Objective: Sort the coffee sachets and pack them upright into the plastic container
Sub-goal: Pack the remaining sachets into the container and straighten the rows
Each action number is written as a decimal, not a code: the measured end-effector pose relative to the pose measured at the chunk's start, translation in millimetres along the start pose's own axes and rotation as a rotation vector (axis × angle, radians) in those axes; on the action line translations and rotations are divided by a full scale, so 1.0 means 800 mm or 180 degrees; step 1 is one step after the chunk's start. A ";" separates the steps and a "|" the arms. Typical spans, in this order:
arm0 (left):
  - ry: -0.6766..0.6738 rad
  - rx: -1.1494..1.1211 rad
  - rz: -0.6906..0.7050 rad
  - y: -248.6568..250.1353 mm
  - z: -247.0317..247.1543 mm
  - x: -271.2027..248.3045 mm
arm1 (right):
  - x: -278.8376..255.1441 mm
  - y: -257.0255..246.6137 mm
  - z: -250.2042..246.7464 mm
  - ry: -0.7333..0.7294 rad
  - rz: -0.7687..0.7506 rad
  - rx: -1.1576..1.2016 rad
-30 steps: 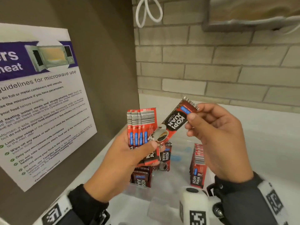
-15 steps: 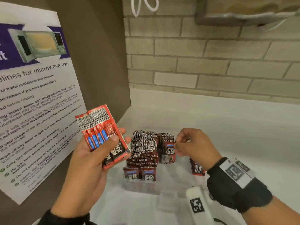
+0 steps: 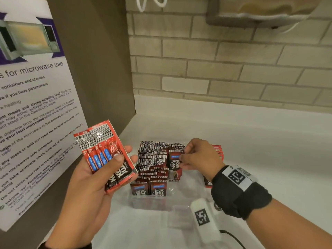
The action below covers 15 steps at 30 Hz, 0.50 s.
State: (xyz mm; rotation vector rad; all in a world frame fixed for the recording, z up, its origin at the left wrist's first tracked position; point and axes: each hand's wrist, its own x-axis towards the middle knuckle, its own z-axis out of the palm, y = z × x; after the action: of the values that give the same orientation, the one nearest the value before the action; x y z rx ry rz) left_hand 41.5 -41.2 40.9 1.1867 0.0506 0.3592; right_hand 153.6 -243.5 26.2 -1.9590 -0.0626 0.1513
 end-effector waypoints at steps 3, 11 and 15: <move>-0.0058 -0.0030 -0.0073 0.000 0.004 -0.002 | -0.002 0.000 0.000 -0.0004 -0.0002 -0.0009; -0.0182 -0.0042 -0.0105 -0.007 0.009 -0.003 | -0.016 -0.006 -0.010 0.0084 -0.0349 -0.0370; -0.0364 0.0052 -0.0159 -0.009 0.020 0.001 | -0.041 -0.026 -0.012 0.0068 -0.0780 -0.0037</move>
State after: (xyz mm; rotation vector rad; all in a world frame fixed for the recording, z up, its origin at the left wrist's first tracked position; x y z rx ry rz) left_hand 47.3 -57.8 40.8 1.2180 -0.0163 0.2469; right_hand 123.3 -247.8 51.8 -1.9464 -0.2887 -0.0312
